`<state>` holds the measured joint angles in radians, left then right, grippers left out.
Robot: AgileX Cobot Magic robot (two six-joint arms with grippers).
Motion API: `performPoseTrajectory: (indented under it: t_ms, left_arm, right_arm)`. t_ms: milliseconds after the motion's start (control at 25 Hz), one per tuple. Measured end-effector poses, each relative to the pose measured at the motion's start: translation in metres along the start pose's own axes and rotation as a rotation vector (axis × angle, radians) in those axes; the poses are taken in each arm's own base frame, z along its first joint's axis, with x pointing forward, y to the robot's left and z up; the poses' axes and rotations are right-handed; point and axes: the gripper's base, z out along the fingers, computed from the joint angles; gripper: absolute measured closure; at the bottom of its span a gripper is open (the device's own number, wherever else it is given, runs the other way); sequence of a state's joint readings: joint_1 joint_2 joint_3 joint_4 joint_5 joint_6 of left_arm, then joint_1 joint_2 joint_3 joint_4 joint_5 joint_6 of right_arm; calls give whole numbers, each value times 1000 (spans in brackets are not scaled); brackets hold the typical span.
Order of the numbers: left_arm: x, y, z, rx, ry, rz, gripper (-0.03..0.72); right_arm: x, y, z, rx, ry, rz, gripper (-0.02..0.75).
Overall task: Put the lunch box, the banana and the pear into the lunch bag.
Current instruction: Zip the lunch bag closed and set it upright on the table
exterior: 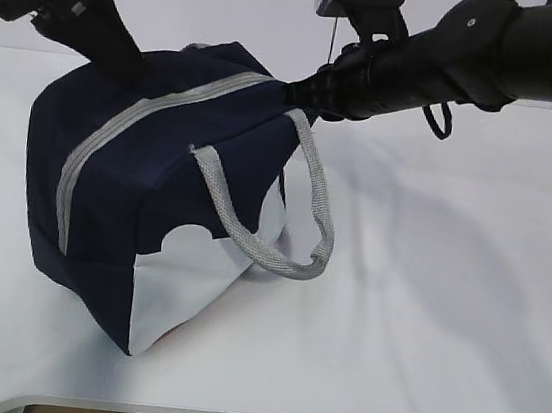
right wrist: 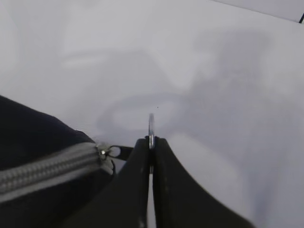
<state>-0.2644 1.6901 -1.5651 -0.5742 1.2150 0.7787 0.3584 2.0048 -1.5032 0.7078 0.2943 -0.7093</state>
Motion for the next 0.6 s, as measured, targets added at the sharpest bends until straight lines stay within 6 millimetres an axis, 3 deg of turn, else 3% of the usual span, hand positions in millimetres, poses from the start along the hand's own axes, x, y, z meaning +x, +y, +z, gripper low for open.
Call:
performPoseTrajectory:
  t_ms: [240, 360, 480, 600]
  left_arm:
    - [0, -2, -2, 4, 2, -45, 619]
    - [-3, -4, -4, 21, -20, -72, 461]
    - [-10, -6, -12, 17, -55, -98, 249]
    - [-16, -7, -18, 0, -90, -113, 162]
  right_arm:
    - [-11, 8, -24, -71, 30, -16, 721]
    - [-14, 12, -29, -108, 52, -25, 721]
    - [-20, 14, -31, -126, 54, -33, 721]
    - [-26, 15, -34, -131, 42, -43, 721]
